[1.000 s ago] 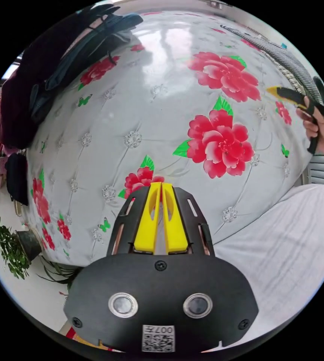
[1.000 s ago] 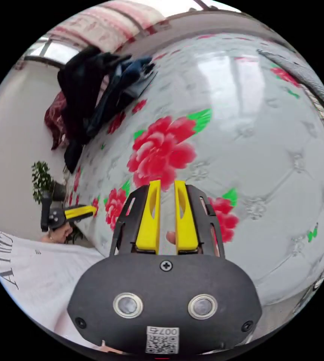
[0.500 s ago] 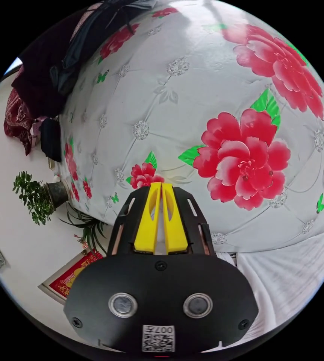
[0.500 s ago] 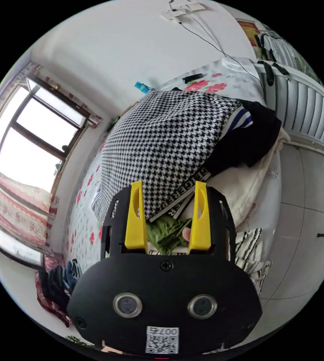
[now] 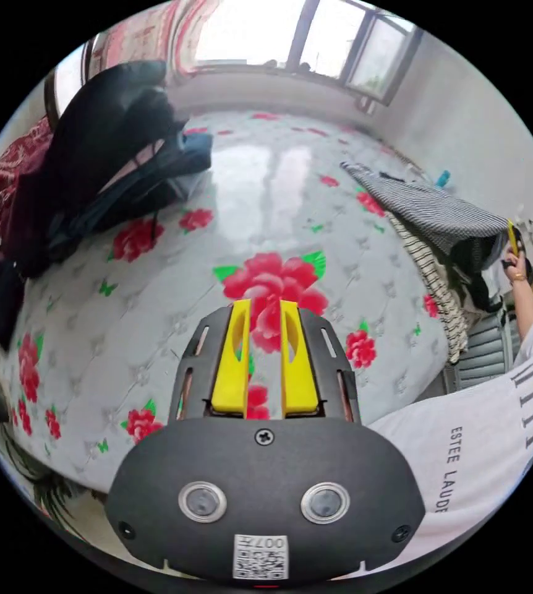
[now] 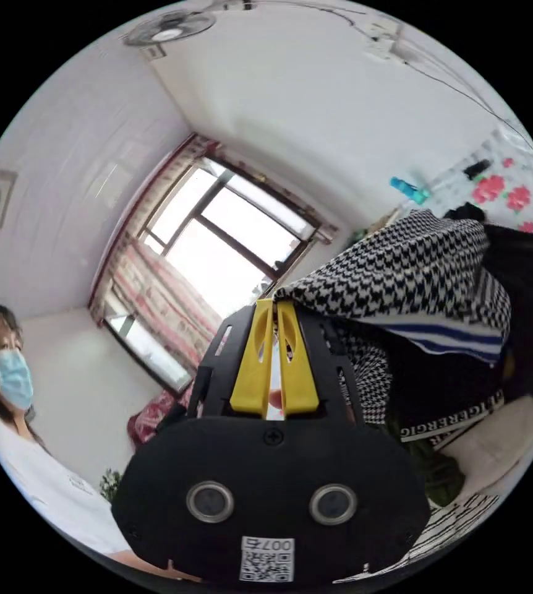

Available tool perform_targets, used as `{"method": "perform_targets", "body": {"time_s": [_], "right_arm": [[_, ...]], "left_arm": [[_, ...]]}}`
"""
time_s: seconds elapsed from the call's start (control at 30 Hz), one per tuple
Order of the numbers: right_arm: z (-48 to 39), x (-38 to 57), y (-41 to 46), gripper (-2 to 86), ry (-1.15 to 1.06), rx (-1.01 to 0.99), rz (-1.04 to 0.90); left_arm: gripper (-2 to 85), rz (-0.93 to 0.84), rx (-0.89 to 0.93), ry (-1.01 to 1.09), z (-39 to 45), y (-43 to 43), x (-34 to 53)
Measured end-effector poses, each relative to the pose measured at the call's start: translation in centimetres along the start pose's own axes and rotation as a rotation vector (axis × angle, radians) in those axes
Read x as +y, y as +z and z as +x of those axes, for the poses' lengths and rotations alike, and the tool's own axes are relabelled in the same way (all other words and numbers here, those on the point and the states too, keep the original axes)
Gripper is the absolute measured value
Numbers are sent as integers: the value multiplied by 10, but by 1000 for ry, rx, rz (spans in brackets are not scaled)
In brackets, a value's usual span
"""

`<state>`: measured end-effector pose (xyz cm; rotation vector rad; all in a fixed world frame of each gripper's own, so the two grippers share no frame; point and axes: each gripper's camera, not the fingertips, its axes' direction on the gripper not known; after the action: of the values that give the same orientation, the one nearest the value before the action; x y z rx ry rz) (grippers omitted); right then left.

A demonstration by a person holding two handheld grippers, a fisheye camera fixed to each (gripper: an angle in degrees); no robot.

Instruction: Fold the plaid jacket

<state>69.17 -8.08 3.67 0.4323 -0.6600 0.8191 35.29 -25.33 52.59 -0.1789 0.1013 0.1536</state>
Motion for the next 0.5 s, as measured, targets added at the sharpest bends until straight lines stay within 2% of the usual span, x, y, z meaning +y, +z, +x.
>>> {"method": "perform_targets", "body": {"time_s": [0.13,0.3,0.43,0.47,0.5], "right_arm": [[-134,38,50,-3,-318,-95,-280],[-309,163,78,-2,-530,-452,-478],[-406,243,70,1,-525,-806,-562],[-437,270,66,3,-528,-937,-630],[-466,298,65,6,-549,-1010,-723]], "left_arm": [[174,195,156,206,23,-43,0],[207,466,149,477,63,-114,51],[187,572,-4,510,62,-135,102],[158,583,-50,472,51,-138,117],[117,622,-15,446,32,-147,137]]}}
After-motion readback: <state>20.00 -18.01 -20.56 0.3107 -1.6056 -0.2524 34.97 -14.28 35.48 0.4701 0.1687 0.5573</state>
